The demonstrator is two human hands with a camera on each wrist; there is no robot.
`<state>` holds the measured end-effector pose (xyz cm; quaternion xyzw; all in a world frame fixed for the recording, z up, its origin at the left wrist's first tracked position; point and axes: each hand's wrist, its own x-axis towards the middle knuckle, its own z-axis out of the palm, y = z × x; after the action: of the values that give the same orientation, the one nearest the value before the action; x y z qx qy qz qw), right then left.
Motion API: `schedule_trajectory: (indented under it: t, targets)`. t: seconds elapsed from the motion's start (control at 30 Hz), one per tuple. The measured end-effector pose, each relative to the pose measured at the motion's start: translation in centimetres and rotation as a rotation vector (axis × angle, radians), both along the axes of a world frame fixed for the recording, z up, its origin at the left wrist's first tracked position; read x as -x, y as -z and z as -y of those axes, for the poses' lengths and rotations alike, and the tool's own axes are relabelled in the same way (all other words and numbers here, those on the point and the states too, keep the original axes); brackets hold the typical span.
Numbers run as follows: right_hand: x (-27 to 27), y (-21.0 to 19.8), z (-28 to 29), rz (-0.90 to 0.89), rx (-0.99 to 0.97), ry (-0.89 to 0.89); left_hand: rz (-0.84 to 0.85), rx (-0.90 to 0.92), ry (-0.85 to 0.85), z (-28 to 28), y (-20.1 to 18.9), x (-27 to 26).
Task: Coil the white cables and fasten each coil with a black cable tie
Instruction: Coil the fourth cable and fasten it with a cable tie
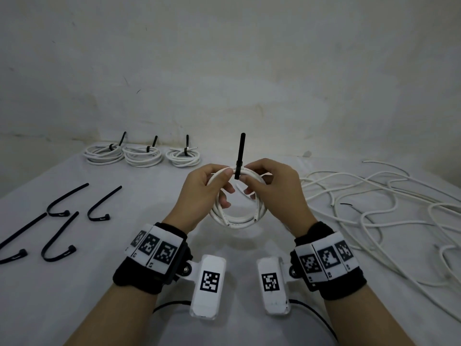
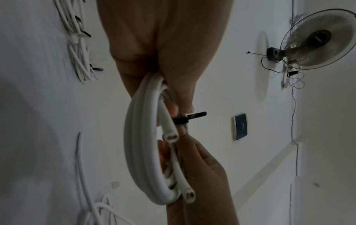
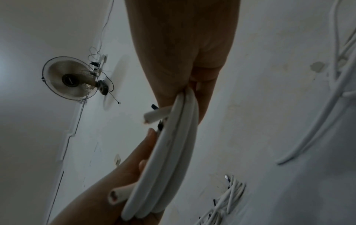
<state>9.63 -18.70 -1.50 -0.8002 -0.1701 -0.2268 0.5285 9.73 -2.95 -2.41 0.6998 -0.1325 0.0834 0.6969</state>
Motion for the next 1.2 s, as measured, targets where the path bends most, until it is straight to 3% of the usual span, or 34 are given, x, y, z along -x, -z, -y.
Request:
schedule_trajectory:
  t: [0.47, 0.8, 0.9, 1.1, 1.2]
  targets:
    - [-2.4, -3.2, 0.2, 0.154, 0.344, 0.002, -0.088, -0.005, 0.127, 0.0, -0.2, 0.3]
    - [-1.8, -3.2, -0.1, 0.115, 0.295, -0.013, -0.089, -0.065, 0.149, -0.6, -0.8, 0.5]
    - [-1.4, -3.0, -0.4, 0.201, 0.303, -0.027, -0.080, -0.040, 0.118, -0.4, -0.8, 0.6]
    - [-0.6, -2.7, 0.1, 0.504, 0.509, 0.031, -0.101, -0.017, 0.122, 0.0, -0.8, 0.5]
    - [-1.1, -2.4, 0.1, 0.484, 0.419, 0.053, -0.089, -0.006, 0.116, 0.0, -0.7, 0.4]
